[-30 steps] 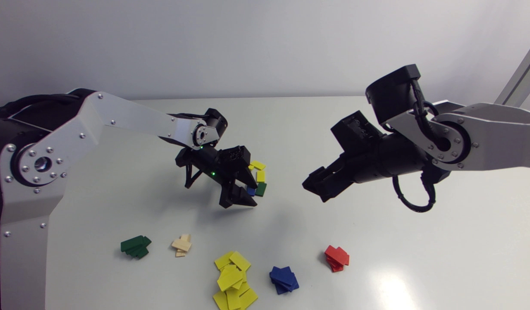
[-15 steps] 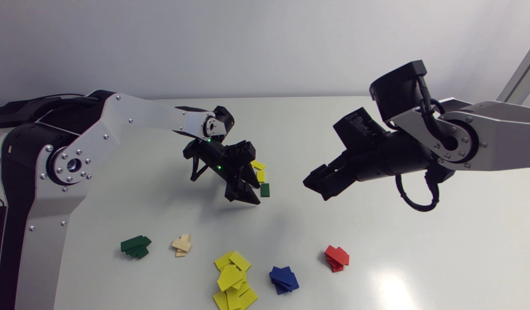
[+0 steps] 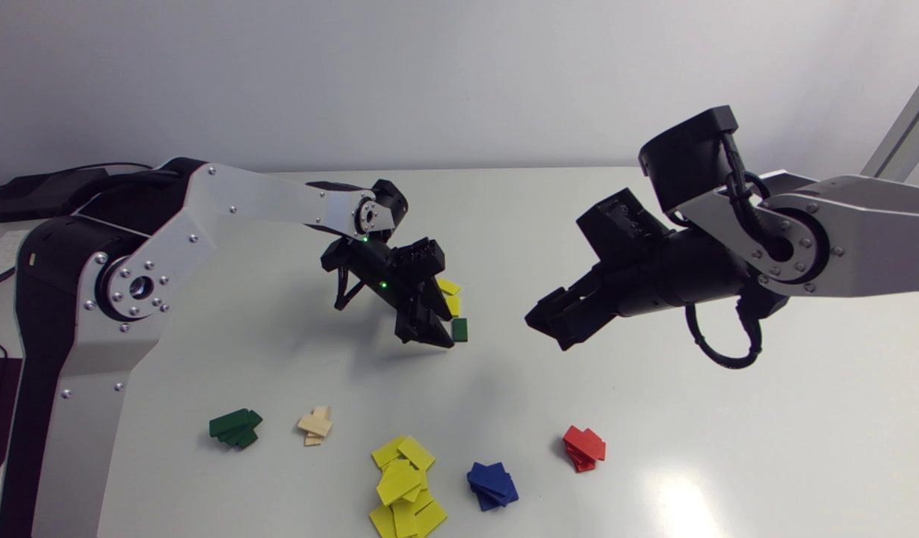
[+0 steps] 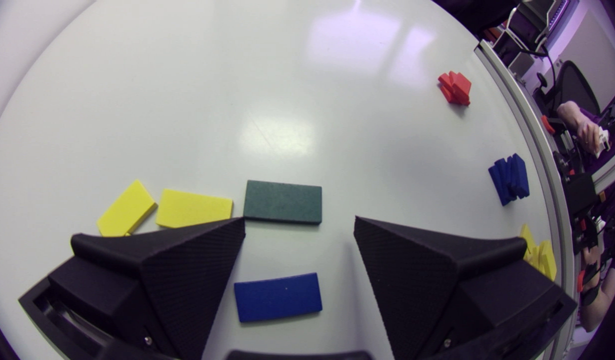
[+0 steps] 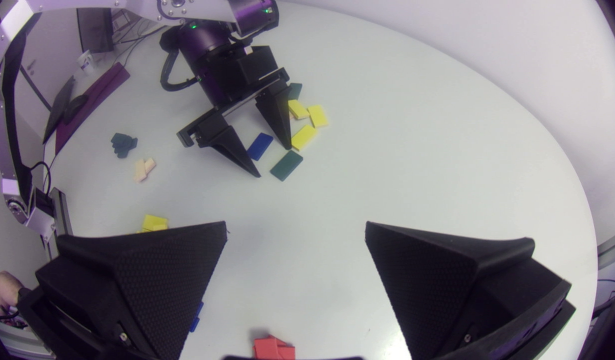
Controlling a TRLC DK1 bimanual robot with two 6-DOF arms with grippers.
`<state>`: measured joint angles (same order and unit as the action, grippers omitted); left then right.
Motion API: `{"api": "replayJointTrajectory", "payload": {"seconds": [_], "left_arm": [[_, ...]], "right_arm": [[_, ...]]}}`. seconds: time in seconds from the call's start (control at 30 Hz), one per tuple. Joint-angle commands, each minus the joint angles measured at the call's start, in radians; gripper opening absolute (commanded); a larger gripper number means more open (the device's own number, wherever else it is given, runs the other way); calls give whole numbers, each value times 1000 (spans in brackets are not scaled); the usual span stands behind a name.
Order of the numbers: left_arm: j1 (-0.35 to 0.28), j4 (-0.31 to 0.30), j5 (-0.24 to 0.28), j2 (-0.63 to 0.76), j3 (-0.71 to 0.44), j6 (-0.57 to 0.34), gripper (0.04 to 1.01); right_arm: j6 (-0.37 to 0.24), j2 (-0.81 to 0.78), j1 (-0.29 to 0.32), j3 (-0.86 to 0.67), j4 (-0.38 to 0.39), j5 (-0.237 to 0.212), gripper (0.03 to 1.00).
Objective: Take domino bricks one by one from the mixed stack on the table and place each onto the existing stack of the same color.
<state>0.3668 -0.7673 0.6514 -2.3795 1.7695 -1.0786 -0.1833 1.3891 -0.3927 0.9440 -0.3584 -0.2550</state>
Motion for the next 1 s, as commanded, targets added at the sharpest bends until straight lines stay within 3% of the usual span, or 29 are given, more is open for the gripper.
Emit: {"api": "replayJointTrajectory", "payload": {"seconds": [0.0,0.5,0.8,0.97], "left_arm": [[0,-17,-2,-50,33,19,785],[12,-21,-24,-81,64,-34,780],[29,-40,-24,-60,13,-73,703],[43,3,-45,-46,-33,-80,715]], "right_arm": [[-4,-4,3,-16,-13,2,970],[-8,-1,14,-31,-7,2,970],[-12,4,17,-36,1,0,970],[-18,2,29,-42,1,-4,970]]}}
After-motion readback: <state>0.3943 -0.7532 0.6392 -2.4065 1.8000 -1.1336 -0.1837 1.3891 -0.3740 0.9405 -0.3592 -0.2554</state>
